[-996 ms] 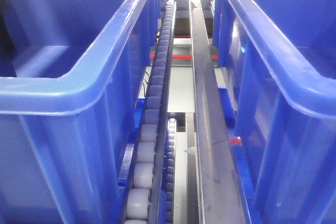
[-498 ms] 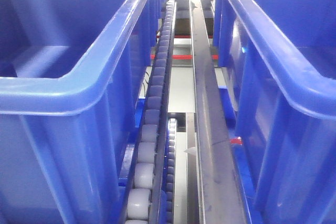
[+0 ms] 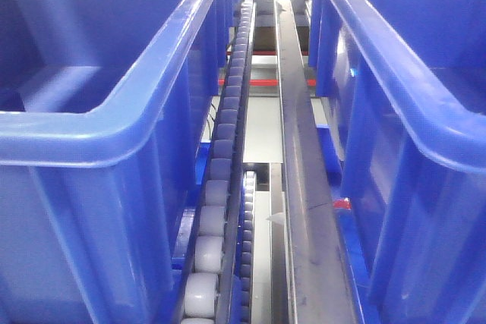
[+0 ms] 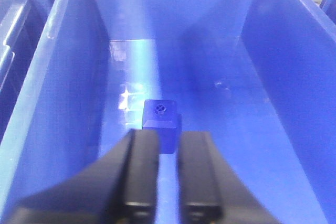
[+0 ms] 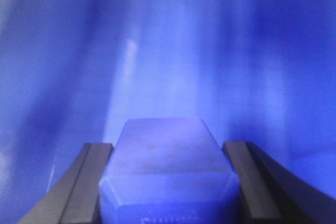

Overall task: Pick and sort blue part to right shelf
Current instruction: 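Lower the right gripper's part into its bin and open the right gripper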

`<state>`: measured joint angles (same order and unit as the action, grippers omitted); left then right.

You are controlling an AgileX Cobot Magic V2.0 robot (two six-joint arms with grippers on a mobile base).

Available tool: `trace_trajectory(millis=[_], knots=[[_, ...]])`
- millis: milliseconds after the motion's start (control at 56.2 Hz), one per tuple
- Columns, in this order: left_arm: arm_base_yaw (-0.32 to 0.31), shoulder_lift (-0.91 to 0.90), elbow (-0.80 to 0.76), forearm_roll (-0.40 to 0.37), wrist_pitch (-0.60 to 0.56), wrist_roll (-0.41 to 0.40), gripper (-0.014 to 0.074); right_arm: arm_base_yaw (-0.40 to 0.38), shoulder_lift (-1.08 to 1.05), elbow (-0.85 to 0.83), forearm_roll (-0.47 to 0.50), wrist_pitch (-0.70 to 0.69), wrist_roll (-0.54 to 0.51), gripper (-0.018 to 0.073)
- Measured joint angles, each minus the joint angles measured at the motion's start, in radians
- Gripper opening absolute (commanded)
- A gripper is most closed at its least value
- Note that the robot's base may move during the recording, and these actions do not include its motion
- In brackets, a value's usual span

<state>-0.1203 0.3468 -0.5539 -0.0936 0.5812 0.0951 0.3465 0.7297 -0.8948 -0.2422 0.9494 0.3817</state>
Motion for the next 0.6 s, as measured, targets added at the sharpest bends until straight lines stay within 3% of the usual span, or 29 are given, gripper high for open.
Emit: trace_trajectory(millis=[196, 320, 605], knots=[[0.0, 0.0, 0.0, 0.0, 0.0, 0.0, 0.0124, -0.006, 0.306, -0.128, -0.002, 0.017, 0.006, 0.0187], [0.0, 0.0, 0.0, 0.0, 0.002, 0.0, 0.0124, -0.051, 0.473, -0.149, 0.014, 0.015, -0.001, 0.0187], [0.0, 0.0, 0.0, 0.0, 0.033, 0.0, 0.0124, -0.178, 0.68, -0.152, 0.128, -0.063, -0.165, 0.021]])
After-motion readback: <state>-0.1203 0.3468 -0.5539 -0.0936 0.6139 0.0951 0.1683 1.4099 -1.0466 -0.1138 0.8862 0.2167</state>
